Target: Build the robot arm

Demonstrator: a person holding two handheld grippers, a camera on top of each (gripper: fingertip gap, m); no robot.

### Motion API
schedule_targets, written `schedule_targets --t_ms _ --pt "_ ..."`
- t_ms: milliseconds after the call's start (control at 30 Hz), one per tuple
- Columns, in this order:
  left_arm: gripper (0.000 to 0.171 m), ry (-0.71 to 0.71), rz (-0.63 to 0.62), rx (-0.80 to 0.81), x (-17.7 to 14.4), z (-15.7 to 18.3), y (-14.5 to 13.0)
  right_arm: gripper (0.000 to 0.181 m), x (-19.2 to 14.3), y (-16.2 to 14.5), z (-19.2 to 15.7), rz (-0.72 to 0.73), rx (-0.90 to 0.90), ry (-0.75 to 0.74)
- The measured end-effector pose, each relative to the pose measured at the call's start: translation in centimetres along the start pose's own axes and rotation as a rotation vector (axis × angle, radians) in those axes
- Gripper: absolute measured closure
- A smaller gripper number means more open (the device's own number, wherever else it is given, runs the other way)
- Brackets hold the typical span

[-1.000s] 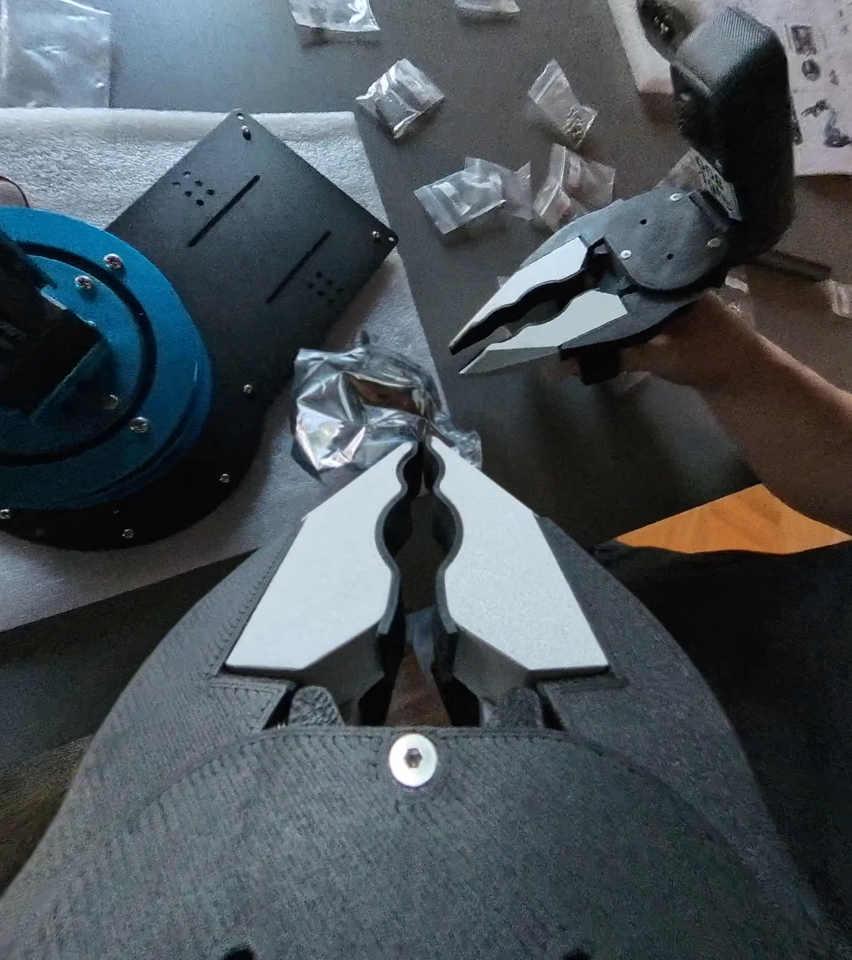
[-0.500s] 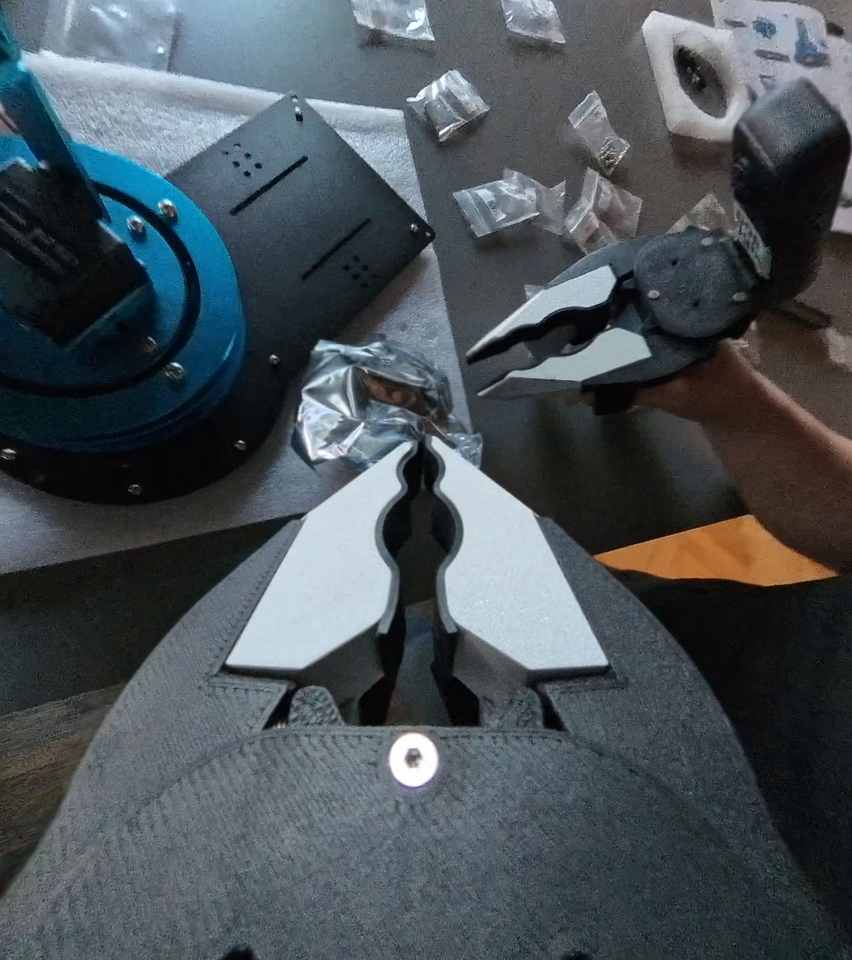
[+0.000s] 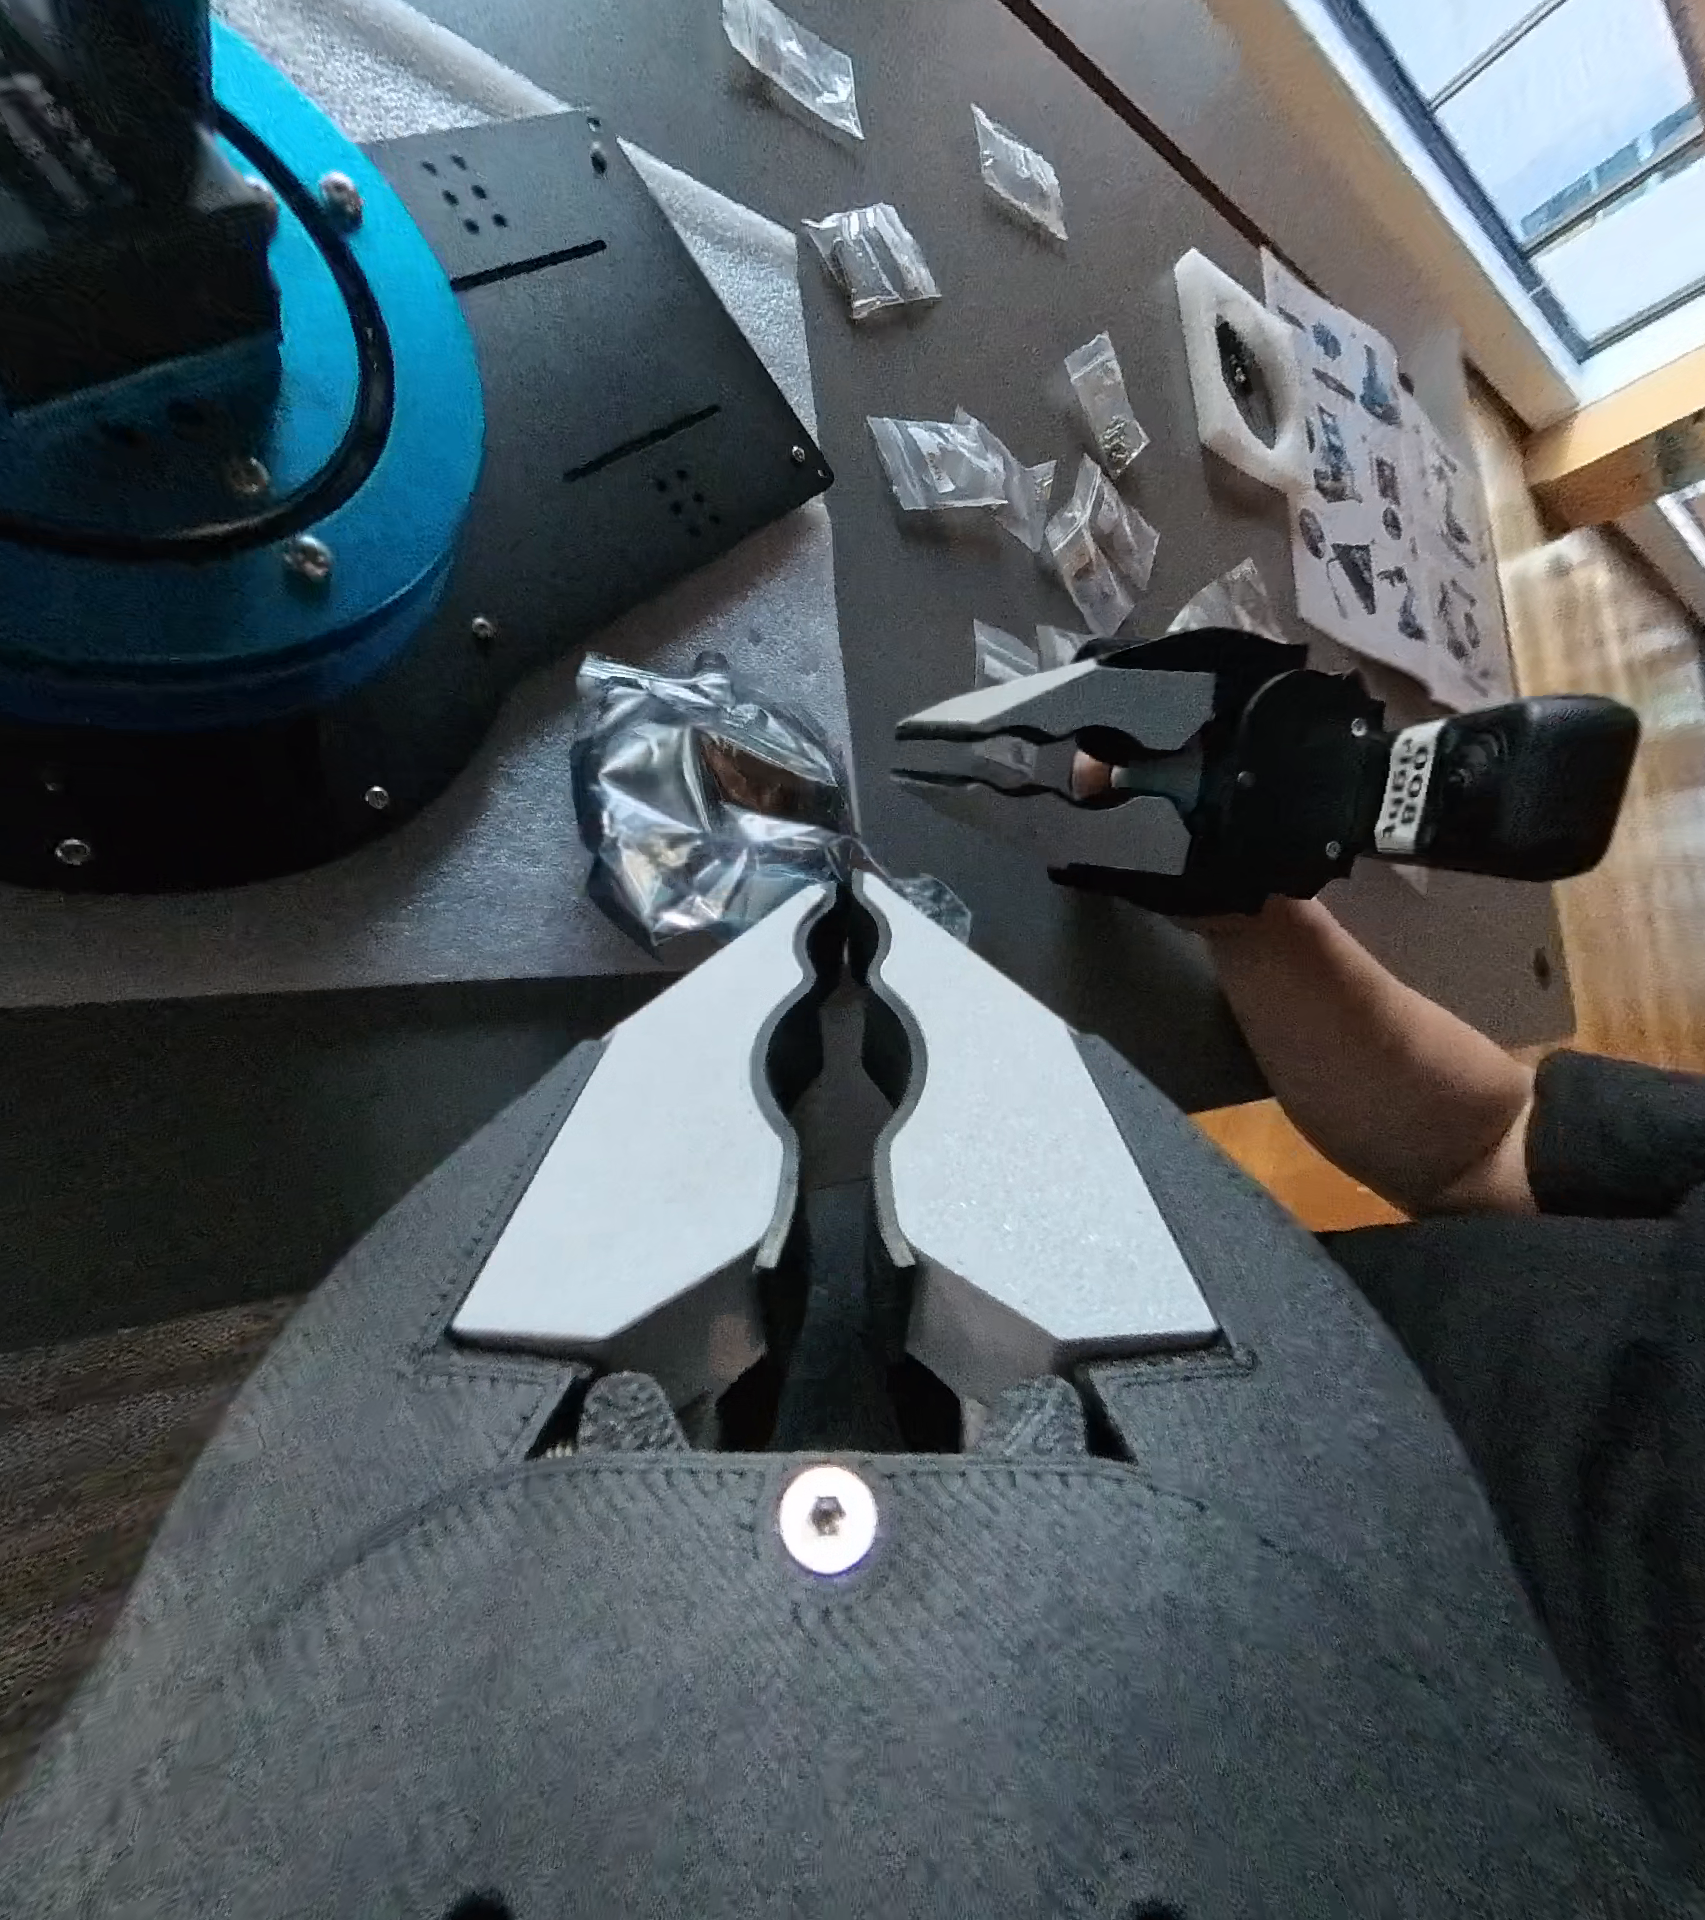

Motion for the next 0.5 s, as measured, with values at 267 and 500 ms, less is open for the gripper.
schedule_targets --t_ms 267,500 --pt "0.171 -0.073 0.017 -0.116 -1.1 -2.6 -3.1 0.180 -0.2 -0.4 -1.6 -0.004 -0.287 0.026" --pt "0.171 -0.260 0.049 -0.268 -1.2 -3.9 -4.0 0.178 1.0 -1.1 -1.1 -0.040 -0.436 -0.049"
Point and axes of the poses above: each gripper's, where its closed fingertips meet, x out along the fingers, y out of its top, z = x × y across the jaws, the point moved 4 cm from there along -x, back along the fingers, and after that the axes turned 5 degrees about x, right-handed, at the moved point
